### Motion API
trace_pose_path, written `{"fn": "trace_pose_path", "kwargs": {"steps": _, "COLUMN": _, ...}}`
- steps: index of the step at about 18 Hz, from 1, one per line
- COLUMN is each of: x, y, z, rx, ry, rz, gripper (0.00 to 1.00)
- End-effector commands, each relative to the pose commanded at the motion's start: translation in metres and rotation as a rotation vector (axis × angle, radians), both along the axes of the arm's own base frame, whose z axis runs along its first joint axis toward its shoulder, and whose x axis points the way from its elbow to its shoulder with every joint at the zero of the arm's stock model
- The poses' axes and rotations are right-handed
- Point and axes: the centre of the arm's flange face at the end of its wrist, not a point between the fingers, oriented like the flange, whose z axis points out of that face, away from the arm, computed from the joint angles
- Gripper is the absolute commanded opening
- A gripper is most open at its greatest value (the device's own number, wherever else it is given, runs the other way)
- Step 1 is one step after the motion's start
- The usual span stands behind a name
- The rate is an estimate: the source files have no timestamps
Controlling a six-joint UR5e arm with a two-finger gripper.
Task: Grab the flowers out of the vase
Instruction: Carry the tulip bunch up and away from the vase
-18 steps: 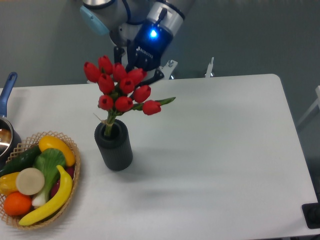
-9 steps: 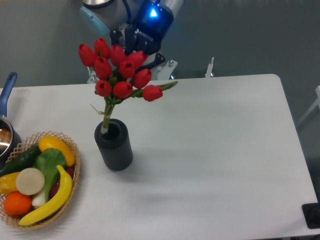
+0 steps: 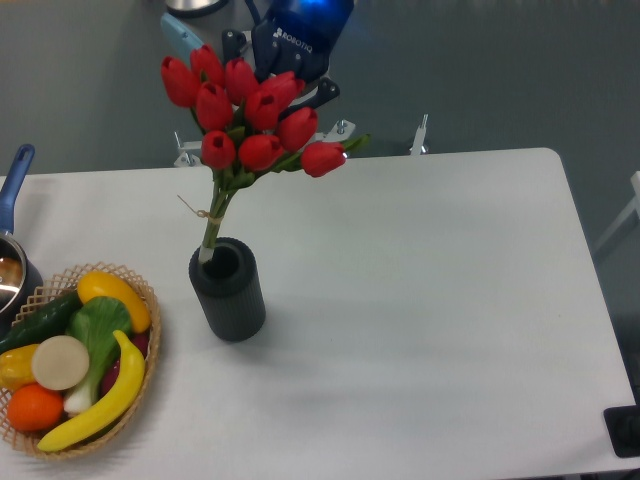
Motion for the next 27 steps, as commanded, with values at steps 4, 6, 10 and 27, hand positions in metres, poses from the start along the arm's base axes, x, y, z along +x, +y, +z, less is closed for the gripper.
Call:
{"fn": "trace_pose_path", "kwargs": {"steps": 4, "x": -0.017, "y": -0.021, "z": 0.007, "rx": 0.006, "ry": 0.015, "rz": 0.068, "gripper": 0.24}}
{"fn": "trace_pose_path", "kwargs": {"steps": 6, "x": -0.028, "y": -0.033, "z": 0.009, "rx": 0.007, "ry": 0.025, "rz": 0.104, "gripper": 0.24}}
{"fn": "trace_pose_path", "kwargs": {"steps": 10, "x": -0.061, "y": -0.066, "z": 0.004, "rx": 0.001, "ry": 0.065, "rz": 0.181, "gripper": 0.24}}
{"fn": "trace_pose_path", "kwargs": {"steps": 27, "x": -0.138, "y": -0.130, "z": -0.034, "rx": -0.050, "ry": 0.138, "rz": 0.287, "gripper": 0.24}}
